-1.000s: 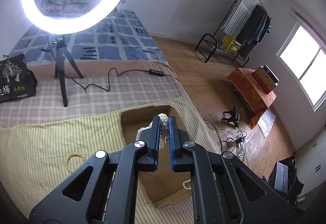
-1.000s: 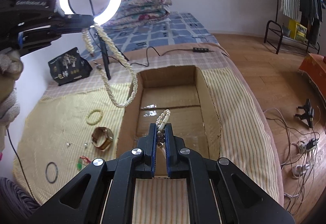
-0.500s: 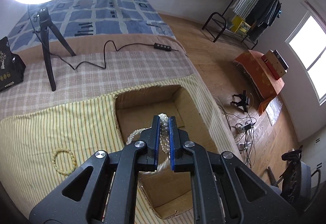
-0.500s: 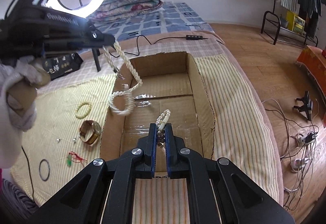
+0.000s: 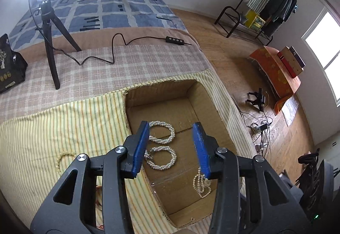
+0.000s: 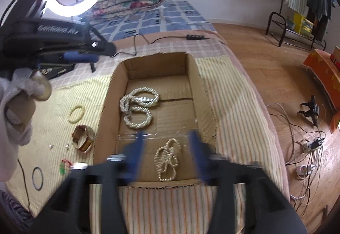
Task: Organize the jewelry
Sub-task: 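Open both tools to drop the pearls into the cardboard box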
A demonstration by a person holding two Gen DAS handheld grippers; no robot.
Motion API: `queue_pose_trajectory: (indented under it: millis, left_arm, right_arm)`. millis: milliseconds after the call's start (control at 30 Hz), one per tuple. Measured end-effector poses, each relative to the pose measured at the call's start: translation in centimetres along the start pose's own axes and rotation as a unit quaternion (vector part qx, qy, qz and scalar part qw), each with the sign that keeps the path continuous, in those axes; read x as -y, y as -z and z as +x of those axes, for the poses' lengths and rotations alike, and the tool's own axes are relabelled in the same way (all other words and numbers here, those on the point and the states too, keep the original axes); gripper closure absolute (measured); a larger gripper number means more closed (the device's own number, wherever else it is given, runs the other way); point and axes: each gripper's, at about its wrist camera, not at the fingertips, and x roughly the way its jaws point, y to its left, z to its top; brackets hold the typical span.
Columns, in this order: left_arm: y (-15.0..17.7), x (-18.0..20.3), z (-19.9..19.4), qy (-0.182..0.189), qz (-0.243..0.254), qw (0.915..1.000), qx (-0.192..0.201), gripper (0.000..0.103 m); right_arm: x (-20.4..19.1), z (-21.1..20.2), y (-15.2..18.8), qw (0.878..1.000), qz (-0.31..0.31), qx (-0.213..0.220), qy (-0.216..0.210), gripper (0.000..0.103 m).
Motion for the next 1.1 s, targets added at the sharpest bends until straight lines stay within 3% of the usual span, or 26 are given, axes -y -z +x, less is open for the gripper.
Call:
queue_pose_trajectory:
  millis: [400, 667, 900, 1100]
  left_arm:
    - [1.2, -4.2, -6.1, -0.043, 0.001, 0.9979, 0.047, 0.061]
    - [4.3, -9.3, -12.1, -0.091, -0.006, 0.9923, 0.084, 0.06]
    - [8.5, -12.8, -15.3, -0.12, -0.017, 0.9891, 0.084, 0.059]
    - [12.6, -14.9, -16.4, -0.118, -0.028, 0.9907, 0.062, 0.059]
  right_arm:
    - [-1.4, -1.3, -0.2, 1.0, -0.021, 0.021, -0.001, 0.042]
    - [-4.3, -2.5, -0.2, 0.996, -0.069, 0.051, -0.014, 0.042]
    - [-7.2, -3.7, 0.7, 0.988, -0.128, 0.074, -0.035, 0.042]
    - [-9.3, -4.1, 1.7, 0.984, -0.151, 0.06, -0.078, 0.042]
